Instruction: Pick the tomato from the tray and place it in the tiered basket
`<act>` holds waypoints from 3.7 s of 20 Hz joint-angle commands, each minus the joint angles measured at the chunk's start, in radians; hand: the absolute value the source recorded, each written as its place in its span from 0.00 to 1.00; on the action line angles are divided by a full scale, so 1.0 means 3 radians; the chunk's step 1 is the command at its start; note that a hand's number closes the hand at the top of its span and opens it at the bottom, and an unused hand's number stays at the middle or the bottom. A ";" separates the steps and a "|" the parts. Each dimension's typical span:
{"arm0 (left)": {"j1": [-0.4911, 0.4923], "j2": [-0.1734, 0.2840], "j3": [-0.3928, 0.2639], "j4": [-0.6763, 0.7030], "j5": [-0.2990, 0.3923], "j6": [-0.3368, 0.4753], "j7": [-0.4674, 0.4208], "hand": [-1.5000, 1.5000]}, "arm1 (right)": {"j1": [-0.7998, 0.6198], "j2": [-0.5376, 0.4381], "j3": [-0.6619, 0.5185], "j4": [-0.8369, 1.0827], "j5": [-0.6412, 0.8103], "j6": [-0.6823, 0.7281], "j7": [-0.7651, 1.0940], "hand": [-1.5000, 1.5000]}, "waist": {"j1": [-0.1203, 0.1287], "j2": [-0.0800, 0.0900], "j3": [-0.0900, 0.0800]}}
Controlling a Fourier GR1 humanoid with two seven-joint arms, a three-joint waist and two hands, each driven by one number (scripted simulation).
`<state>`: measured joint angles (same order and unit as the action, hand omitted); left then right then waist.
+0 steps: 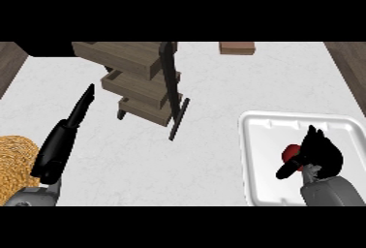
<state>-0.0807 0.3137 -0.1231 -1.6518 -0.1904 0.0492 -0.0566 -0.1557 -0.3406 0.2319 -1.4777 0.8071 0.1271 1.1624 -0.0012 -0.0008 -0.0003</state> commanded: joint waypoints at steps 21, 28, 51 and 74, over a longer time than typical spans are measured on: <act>0.0048 -0.0079 0.0308 -0.0080 -0.0061 -0.0327 -0.0007 0.50 | -0.0239 0.0368 -0.0273 0.0359 0.0778 -0.0248 -0.0401 1.00 | 0.0016 0.0000 0.0001; 0.0201 -0.0190 0.0214 -0.0074 -0.0150 -0.0264 -0.0123 0.50 | -0.0200 -0.0026 -0.0026 -0.0861 0.0583 0.0675 -0.0699 1.00 | -0.0032 -0.0027 -0.0006; -0.0083 -0.0205 0.0311 -0.0067 -0.0187 -0.0321 0.0099 0.50 | -0.2641 -0.0468 -0.1109 -0.2279 -0.1781 0.1788 0.0452 1.00 | 0.0005 -0.0022 -0.0012; -0.0122 -0.0341 0.0170 0.0038 -0.0292 -0.0321 0.0007 0.50 | -0.5211 0.0657 -0.0891 0.1322 -0.0833 0.0677 0.0046 1.00 | 0.0154 0.0035 -0.0015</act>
<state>-0.1018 0.2272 -0.0606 -1.6478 -0.2708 -0.0521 -0.0669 -1.6404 -0.2124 -0.0292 -1.2552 0.5037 0.4401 1.0916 0.0386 0.0041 -0.0048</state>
